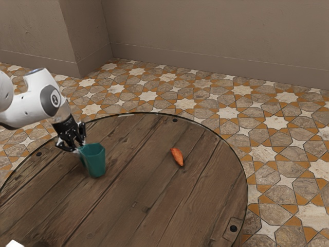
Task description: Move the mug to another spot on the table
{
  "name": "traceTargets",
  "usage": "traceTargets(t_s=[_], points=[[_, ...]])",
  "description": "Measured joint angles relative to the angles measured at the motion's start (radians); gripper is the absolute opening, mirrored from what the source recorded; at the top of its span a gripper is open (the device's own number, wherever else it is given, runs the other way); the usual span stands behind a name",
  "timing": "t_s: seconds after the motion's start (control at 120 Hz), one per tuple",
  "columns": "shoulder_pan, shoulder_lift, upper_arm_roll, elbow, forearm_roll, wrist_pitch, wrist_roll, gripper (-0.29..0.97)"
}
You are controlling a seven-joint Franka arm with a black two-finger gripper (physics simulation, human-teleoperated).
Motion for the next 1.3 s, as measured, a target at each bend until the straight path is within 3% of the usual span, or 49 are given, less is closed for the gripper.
traceTargets(t_s=[0.15, 0.475, 0.6, 0.783, 0.9, 1.067, 1.3], points=[[-0.001, -0.029, -0.016, -0.019, -0.018, 0.008, -0.021, -0.06], [0.001, -0.113, -0.080, -0.120, -0.269, 0.019, 0.031, -0.10], [-0.004, -0.103, -0.110, -0.139, -0.325, 0.021, 0.055, -0.10], [-0.002, -0.094, -0.113, -0.148, -0.376, 0.028, 0.095, 0.29], [-0.001, -0.120, -0.109, -0.157, -0.389, 0.030, 0.117, 0.45], [-0.001, -0.146, -0.103, -0.167, -0.394, 0.036, 0.143, 0.58], [0.002, -0.250, -0.090, -0.174, -0.388, 0.045, 0.168, 0.65]])
